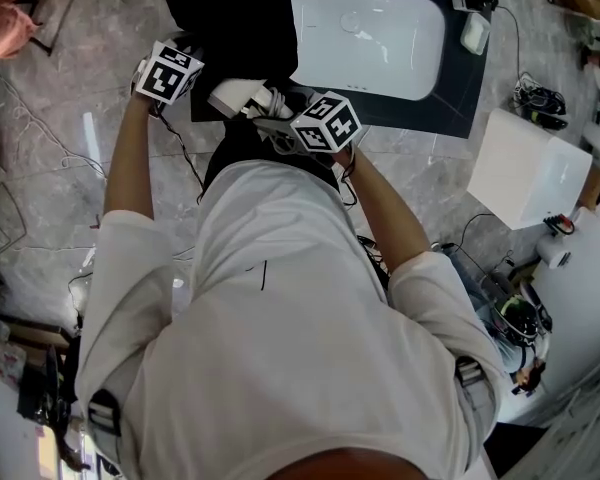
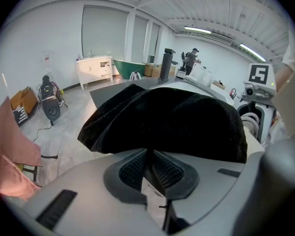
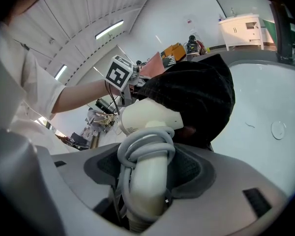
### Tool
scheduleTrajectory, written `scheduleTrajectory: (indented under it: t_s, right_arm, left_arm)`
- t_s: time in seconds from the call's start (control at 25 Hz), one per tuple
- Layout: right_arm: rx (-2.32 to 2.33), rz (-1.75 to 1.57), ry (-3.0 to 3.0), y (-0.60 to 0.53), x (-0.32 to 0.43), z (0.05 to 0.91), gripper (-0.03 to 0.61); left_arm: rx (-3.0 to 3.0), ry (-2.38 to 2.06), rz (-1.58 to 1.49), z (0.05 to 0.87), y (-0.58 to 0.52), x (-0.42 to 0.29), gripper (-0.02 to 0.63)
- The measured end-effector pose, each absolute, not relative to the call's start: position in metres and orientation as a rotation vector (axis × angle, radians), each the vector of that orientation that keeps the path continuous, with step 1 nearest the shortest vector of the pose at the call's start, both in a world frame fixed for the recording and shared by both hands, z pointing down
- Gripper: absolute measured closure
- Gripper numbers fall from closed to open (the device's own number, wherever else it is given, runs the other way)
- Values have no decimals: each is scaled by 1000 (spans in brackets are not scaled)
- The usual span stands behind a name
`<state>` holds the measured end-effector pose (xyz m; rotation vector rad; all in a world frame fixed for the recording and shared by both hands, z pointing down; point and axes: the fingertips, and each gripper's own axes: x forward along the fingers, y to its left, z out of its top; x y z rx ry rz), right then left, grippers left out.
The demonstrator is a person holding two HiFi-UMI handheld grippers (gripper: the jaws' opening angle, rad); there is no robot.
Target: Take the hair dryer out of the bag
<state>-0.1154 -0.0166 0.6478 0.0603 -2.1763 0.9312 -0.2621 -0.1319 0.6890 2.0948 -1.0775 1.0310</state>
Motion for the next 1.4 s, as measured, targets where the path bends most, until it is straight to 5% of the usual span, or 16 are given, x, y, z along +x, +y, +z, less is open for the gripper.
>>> scheduleTrajectory:
  t_s: [0.84, 1.4]
  right_arm:
    - [17, 962, -2281, 20, -43, 617, 291]
    - [342, 1018, -2407, -19, 25, 582, 291]
  left_arm:
    - [1762, -1673, 733, 643, -67, -280, 583]
    - [1868, -1706, 614, 579, -57, -182, 586]
